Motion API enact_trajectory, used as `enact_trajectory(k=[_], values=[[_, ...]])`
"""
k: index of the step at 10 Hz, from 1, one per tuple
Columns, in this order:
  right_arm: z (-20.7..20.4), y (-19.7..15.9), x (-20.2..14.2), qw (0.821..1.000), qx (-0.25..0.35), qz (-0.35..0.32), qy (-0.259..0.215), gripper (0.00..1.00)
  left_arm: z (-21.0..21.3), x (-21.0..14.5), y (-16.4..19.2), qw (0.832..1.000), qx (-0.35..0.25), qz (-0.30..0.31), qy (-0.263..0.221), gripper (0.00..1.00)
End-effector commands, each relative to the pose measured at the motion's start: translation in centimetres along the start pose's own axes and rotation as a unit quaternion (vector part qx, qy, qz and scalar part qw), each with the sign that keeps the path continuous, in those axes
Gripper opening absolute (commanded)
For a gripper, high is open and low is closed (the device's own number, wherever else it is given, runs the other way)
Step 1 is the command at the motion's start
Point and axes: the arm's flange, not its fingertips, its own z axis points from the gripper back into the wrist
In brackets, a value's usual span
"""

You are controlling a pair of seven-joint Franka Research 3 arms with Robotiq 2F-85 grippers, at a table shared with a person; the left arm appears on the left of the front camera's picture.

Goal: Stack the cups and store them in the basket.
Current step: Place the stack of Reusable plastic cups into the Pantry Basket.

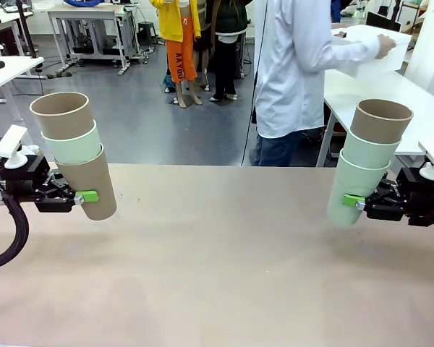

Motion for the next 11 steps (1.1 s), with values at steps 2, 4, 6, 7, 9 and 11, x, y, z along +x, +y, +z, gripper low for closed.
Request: enact_trajectory(k=[2, 4, 6, 7, 9, 11], values=[[-0.21, -0.03, 0.43, 1.000, -0.001, 0.005, 0.001, 0.85, -0.23, 0.44, 0.09, 1.000, 0.005, -0.006, -0.007, 0.85], [-0.21, -0.03, 0.43, 1.000, -0.001, 0.005, 0.001, 0.85, -0.23, 0.44, 0.09, 1.000, 0.005, -0.006, -0.007, 0.85], [-0.21, -0.03, 0.43, 1.000, -0.001, 0.005, 0.001, 0.85, -0.23, 0.44, 0.09, 1.000, 0.005, -0.006, -0.007, 0.85], [-0.21, -0.03, 0.43, 1.000, -0.001, 0.005, 0.001, 0.85, -0.23, 0.44, 0.09, 1.000, 0.005, -0.006, -0.007, 0.85], [-0.21, -0.03, 0.43, 1.000, -0.001, 0.005, 0.001, 0.85, -0.23, 0.44, 0.09, 1.000, 0.005, -0.006, -0.007, 0.85], [-0.21, -0.03, 0.43, 1.000, -0.001, 0.005, 0.001, 0.85, -0.23, 0.44, 0.09, 1.000, 0.005, -0.006, -0.007, 0.85]])
